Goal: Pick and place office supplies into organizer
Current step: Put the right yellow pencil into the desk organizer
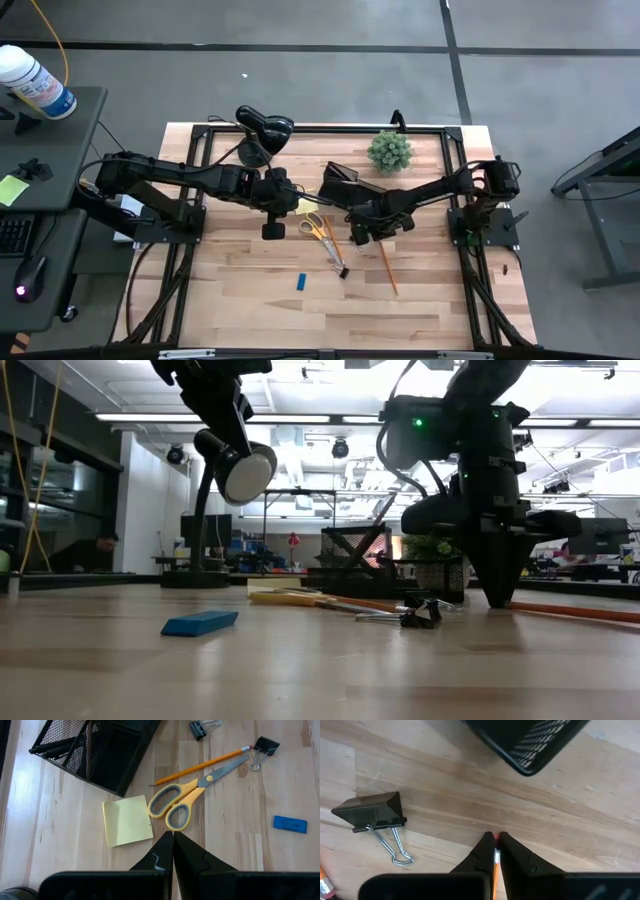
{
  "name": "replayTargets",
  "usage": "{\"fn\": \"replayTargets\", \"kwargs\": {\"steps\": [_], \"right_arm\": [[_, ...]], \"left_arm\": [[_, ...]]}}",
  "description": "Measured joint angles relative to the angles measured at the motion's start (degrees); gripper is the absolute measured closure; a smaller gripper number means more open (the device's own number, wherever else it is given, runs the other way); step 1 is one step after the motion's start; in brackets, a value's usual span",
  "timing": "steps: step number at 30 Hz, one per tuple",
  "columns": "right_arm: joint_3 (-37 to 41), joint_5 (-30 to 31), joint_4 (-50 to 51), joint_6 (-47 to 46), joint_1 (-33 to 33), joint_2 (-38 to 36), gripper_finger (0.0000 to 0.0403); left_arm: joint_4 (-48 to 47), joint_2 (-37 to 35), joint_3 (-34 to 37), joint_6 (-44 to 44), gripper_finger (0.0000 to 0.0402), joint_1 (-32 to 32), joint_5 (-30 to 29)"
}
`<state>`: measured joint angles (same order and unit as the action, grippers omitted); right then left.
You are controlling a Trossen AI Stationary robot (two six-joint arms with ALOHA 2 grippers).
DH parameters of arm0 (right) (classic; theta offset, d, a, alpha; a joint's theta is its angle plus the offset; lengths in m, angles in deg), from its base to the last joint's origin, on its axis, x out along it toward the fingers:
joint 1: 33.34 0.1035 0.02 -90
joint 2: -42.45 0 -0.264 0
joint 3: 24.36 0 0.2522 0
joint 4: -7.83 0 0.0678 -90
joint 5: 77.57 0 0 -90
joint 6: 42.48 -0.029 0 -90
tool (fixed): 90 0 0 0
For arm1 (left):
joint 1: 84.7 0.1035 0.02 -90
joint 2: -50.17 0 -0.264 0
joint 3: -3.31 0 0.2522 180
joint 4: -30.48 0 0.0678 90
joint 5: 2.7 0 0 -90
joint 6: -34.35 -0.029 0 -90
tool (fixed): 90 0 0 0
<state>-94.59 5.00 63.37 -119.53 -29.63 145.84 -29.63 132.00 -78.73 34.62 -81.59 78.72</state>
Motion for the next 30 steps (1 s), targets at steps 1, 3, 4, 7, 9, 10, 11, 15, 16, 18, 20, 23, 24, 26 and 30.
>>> {"fn": "replayTargets", "kwargs": {"steps": [1,3,4,7,9,10,11,15,16,18,20,23,24,26,30], "right_arm": [[0.0,-0.1,0.0,0.0,0.0,0.0,0.0390],[0.0,0.1,0.0,0.2,0.0,0.0,0.0395],[0.1,0.2,0.0,0.2,0.0,-0.2,0.0396],[0.1,0.5,-0.1,0.2,0.1,-1.1,0.0397],[0.2,1.1,0.3,0.1,0.1,-2.4,0.0399],[0.4,1.2,0.6,0.1,0.2,-3.0,0.0399],[0.5,1.1,1.3,0.1,0.2,-3.7,0.0399],[0.4,2.4,2.4,0.0,0.5,-7.7,0.0401],[0.4,2.8,2.5,-0.2,0.6,-8.4,0.0401],[0.4,3.9,3.1,-0.9,0.8,-10.1,0.0402],[0.4,4.7,3.1,-1.6,0.9,-12.2,0.0402],[0.4,6.1,3.1,-2.5,0.9,-15.6,0.0402],[0.4,7.0,3.2,-2.7,0.9,-17.0,0.0402],[-0.5,8.8,4.5,-2.9,0.9,-19.7,0.0403],[-4.2,11.8,8.4,-2.1,0.1,-23.3,0.0403]], "left_arm": [[0.0,0.0,0.0,0.0,0.0399,0.0,0.0],[0.0,0.0,0.0,0.0,0.0399,0.0,0.0],[0.0,0.0,0.0,0.0,0.0399,0.0,0.0],[0.0,0.0,0.0,0.0,0.0399,0.0,0.0],[0.0,0.0,0.0,0.0,0.0399,0.0,0.0],[0.0,0.0,0.0,0.0,0.0399,0.0,0.0],[0.0,0.0,0.0,0.0,0.0399,0.0,0.0],[0.0,0.0,0.0,0.0,0.0399,0.0,0.0],[0.0,0.0,0.0,0.0,0.0399,0.0,0.0],[0.0,0.0,0.0,0.0,0.0399,0.0,0.0],[0.0,0.0,0.0,0.0,0.0399,0.0,0.0],[0.0,0.0,0.0,0.0,0.0399,0.0,0.0],[0.0,0.0,0.0,0.0,0.0399,0.0,0.0],[0.0,0.0,0.0,0.0,0.0399,0.0,0.0],[0.0,0.0,0.0,0.0,0.0399,0.0,0.0]]}}
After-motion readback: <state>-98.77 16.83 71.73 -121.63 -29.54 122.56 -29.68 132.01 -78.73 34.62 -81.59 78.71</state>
